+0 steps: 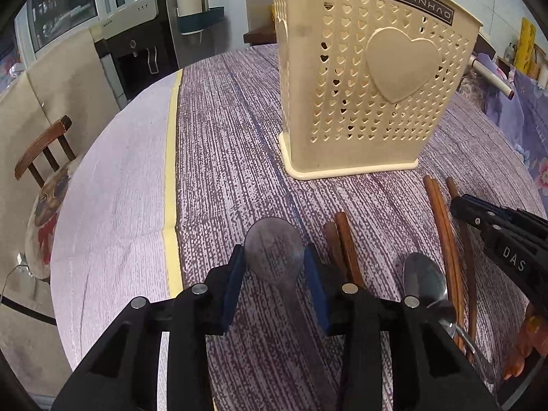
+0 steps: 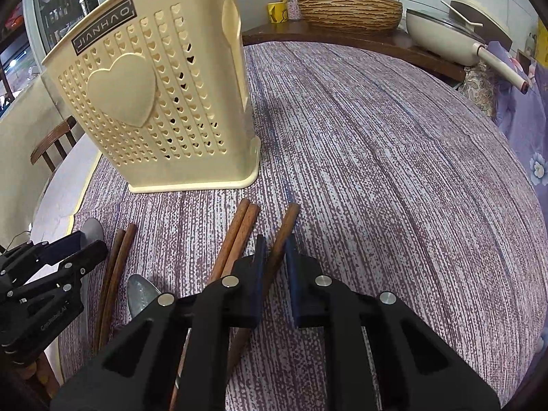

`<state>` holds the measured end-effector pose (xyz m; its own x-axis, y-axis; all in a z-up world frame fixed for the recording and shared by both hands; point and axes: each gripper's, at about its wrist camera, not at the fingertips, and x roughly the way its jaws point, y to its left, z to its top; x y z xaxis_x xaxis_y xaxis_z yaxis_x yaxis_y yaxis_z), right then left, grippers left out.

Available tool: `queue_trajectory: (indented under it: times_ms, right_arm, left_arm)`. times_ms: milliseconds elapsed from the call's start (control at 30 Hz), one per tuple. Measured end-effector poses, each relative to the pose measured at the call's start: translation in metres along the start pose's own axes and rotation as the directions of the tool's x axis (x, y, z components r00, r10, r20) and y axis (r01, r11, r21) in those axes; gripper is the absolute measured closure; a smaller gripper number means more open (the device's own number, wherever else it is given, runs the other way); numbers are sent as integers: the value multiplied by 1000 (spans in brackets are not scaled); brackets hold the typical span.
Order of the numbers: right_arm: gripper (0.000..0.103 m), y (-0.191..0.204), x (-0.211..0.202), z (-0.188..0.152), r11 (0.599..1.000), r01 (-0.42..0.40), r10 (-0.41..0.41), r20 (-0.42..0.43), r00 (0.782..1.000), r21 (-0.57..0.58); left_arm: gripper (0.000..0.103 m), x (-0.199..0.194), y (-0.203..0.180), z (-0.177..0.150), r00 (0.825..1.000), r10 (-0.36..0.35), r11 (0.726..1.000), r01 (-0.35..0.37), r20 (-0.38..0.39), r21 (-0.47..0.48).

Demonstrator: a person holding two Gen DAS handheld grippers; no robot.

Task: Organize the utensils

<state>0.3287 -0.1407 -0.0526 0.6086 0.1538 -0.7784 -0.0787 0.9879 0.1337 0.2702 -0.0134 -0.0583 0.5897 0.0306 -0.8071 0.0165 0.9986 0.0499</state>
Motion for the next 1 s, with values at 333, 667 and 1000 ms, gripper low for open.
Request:
queue_trajectory:
  times_ms: [333, 667, 1000]
  right_arm:
    - [91, -14, -8, 2, 998, -42, 40, 52, 998, 54]
    - [93, -31, -53, 20, 984, -152, 128, 225, 966, 91]
    - [95, -39, -131, 27, 972, -234, 208, 389, 898, 20]
  left_arm:
    - [67, -9, 0, 5, 998, -30, 1000, 31, 59, -3]
    - [67, -53, 10, 21, 965, -107, 992, 120, 240, -39]
    - [95, -102, 11, 30, 915, -197, 978, 209, 353, 2]
